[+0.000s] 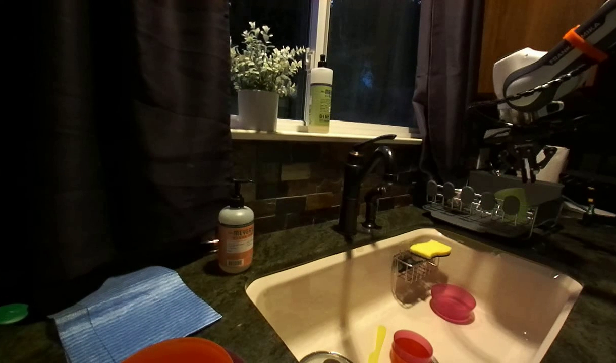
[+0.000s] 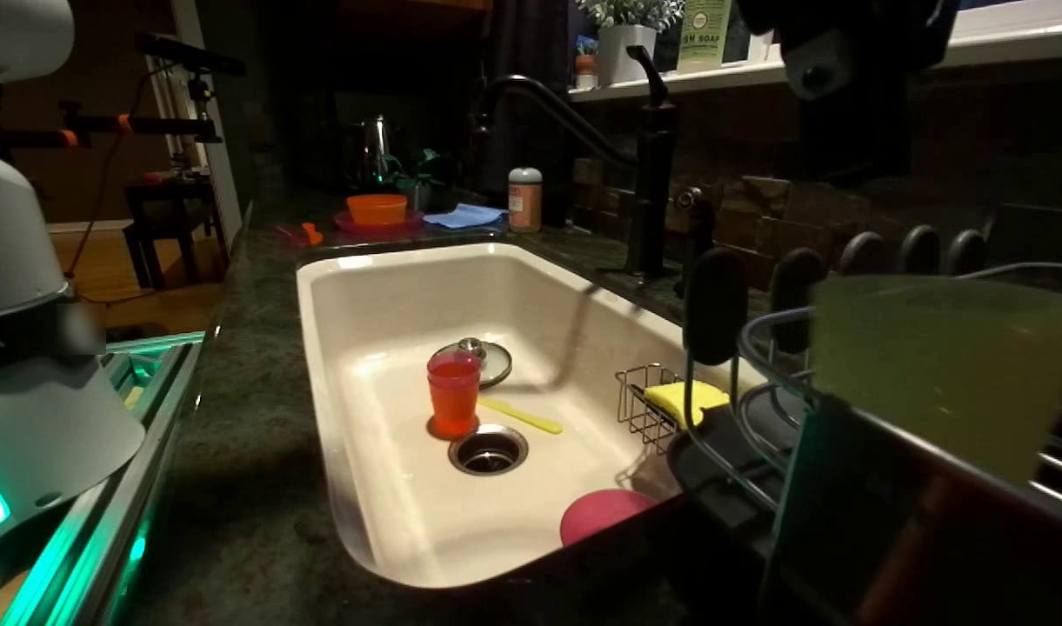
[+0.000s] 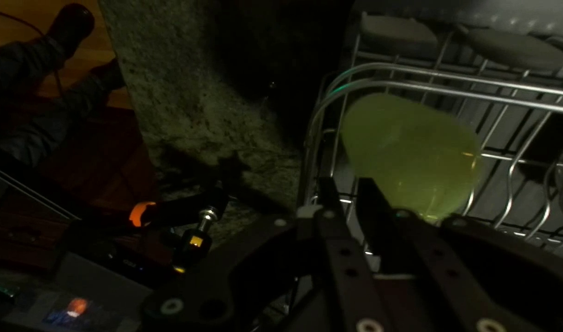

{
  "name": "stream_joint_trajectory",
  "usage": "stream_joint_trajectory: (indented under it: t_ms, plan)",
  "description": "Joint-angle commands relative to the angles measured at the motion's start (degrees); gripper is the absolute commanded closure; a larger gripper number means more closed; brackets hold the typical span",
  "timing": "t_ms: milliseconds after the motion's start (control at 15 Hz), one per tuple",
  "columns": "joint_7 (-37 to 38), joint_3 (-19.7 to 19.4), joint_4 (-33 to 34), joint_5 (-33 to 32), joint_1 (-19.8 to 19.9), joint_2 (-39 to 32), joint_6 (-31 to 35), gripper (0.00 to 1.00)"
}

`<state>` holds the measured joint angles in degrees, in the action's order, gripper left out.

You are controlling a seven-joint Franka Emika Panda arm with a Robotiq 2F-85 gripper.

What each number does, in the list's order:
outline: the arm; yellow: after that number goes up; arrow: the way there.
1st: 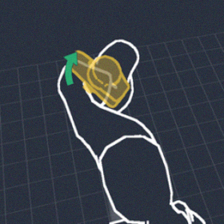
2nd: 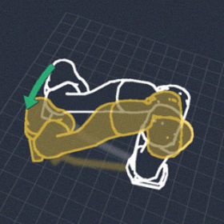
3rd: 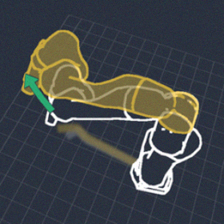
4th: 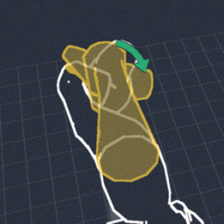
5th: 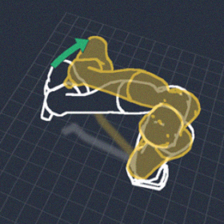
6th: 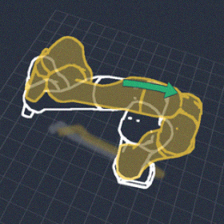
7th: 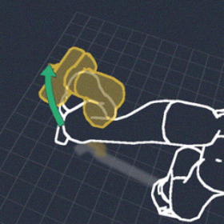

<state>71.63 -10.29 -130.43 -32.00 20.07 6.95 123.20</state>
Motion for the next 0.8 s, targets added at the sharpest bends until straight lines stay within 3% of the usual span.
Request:
stream_joint_trajectory:
  t_ms: [0,400,600,733]
  plan:
    - [2.06,-1.03,0.57,0.97,-1.1,-0.75,0.28,0.5]
    - [0.84,-0.52,-0.83,2.13,-2.62,2.94,3.35,0.05]
    - [-3.28,0.2,-2.6,6.27,-4.43,6.09,3.02,0.0]
    - [-10.99,0.02,-3.65,12.22,-5.97,7.7,1.7,0.0]
